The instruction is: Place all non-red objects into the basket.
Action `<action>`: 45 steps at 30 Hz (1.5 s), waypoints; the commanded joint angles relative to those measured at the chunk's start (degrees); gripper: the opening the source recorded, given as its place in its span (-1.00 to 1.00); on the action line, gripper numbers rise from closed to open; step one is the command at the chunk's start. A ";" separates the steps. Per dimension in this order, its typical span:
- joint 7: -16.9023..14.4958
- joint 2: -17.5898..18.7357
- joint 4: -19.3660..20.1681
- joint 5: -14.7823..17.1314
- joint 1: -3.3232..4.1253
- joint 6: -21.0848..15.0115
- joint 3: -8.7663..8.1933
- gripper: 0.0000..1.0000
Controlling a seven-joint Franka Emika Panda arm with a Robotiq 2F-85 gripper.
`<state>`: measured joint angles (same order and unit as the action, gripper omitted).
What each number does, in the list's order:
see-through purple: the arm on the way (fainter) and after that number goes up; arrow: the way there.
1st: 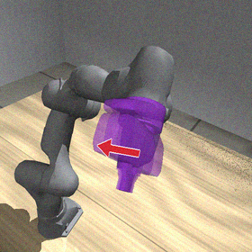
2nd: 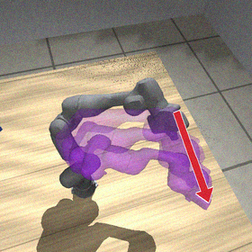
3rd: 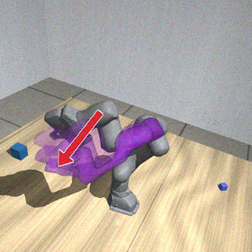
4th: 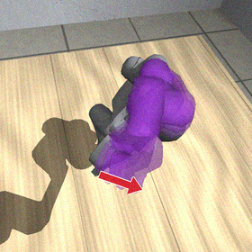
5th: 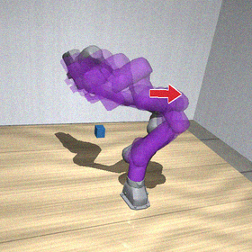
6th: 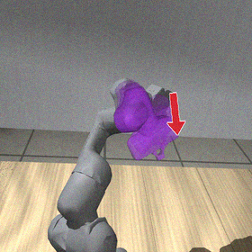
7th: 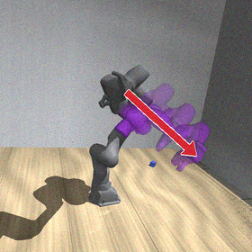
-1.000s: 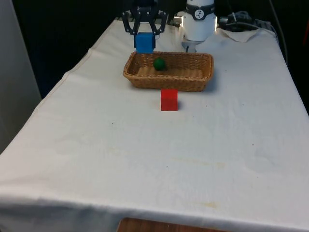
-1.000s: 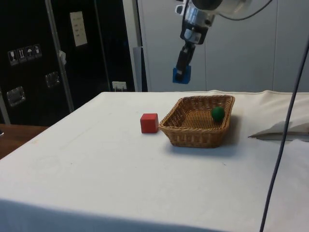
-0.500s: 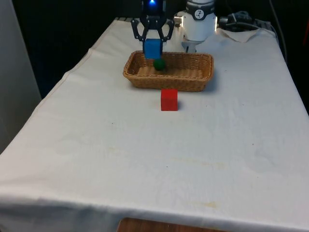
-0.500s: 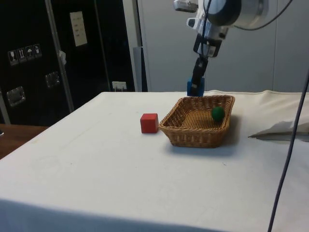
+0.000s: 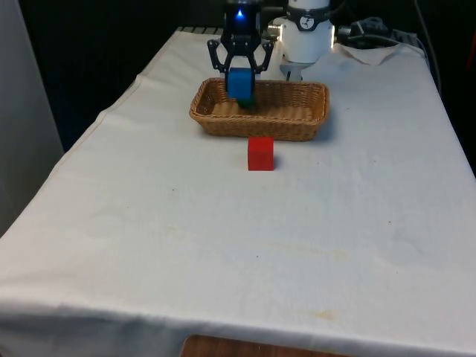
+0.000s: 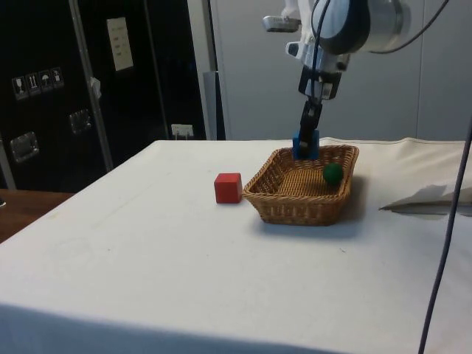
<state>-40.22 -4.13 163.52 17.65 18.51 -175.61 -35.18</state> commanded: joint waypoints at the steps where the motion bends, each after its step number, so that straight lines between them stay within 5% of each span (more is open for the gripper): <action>1: 0.17 0.23 -0.06 0.00 0.00 0.00 0.17 -0.96; 2: 0.29 0.29 0.52 1.26 0.97 -1.09 0.52 -0.96; 9: 1.78 3.04 -0.63 1.38 0.86 -0.86 2.23 -0.96; 10: 1.89 3.21 -1.09 0.00 0.11 0.00 1.78 -0.96; 11: 1.95 3.38 -0.86 1.38 0.86 -0.80 2.46 -0.96; 23: 3.84 7.62 -3.27 1.43 0.06 -0.06 4.81 -0.92; 29: 4.58 9.80 -3.95 0.17 0.17 0.00 4.01 0.13; 33: 4.18 8.42 -3.72 1.32 -0.17 0.29 5.10 0.95; 38: 4.76 10.20 -4.07 0.17 0.17 0.06 4.13 1.00; 39: 4.18 8.48 -3.78 1.32 -0.17 0.34 5.10 1.00; 45: 4.81 8.31 -4.07 0.40 0.17 0.69 4.35 1.00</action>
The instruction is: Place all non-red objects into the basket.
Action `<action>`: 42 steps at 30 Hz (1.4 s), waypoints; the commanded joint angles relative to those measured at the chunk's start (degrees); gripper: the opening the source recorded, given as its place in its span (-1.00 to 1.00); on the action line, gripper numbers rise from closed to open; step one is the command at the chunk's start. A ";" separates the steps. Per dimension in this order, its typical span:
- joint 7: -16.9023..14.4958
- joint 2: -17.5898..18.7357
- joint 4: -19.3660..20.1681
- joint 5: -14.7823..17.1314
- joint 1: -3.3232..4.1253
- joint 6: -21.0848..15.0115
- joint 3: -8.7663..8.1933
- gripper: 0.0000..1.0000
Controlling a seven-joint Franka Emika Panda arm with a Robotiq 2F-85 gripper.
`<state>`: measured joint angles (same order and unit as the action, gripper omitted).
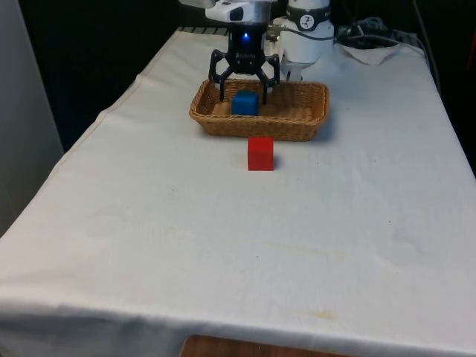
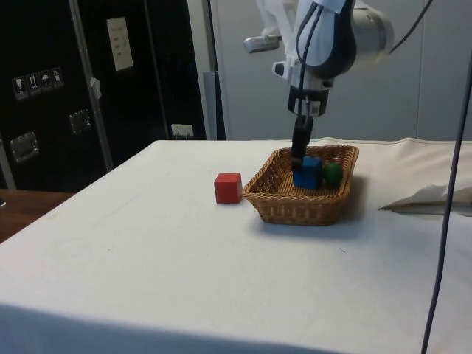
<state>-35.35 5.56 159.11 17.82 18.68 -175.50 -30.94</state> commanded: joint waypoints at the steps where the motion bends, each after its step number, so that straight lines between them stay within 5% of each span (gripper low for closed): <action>1: 0.11 -1.60 0.40 0.11 0.11 0.57 0.11 1.00; 8: 1.55 -4.18 0.92 -0.40 0.29 0.74 1.03 1.00; 20: 4.98 -8.48 0.34 -0.06 0.23 1.55 6.02 1.00; 27: 7.73 -7.68 -3.21 -0.80 0.00 3.55 8.37 1.00; 42: 8.54 -7.45 -11.46 -0.74 0.06 10.49 9.57 1.00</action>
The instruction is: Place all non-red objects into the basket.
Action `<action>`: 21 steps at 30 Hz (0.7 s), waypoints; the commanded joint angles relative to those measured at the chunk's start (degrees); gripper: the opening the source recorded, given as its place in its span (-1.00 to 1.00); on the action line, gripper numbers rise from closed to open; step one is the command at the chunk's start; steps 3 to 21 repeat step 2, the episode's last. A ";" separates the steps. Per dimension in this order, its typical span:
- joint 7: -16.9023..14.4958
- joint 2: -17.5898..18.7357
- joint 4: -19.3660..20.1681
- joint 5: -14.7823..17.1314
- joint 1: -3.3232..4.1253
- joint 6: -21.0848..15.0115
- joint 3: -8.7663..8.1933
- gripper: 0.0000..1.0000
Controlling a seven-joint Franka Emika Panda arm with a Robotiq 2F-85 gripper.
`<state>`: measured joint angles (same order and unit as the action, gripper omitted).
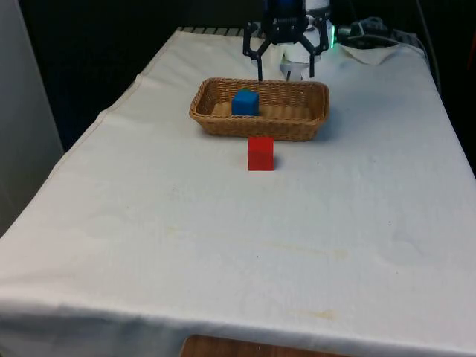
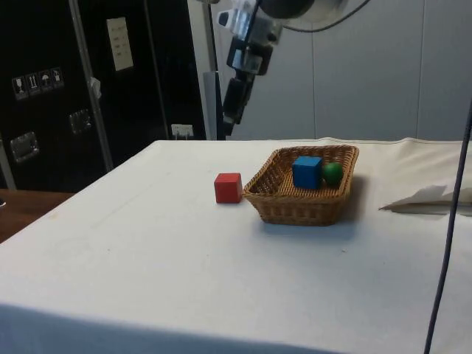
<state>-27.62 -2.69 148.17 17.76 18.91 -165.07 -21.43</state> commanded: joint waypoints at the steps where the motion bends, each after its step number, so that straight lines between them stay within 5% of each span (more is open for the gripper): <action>1: 0.80 0.92 -1.03 -0.69 -0.17 0.52 0.06 1.00; 21: 0.00 0.17 -0.57 0.00 0.00 0.46 0.06 1.00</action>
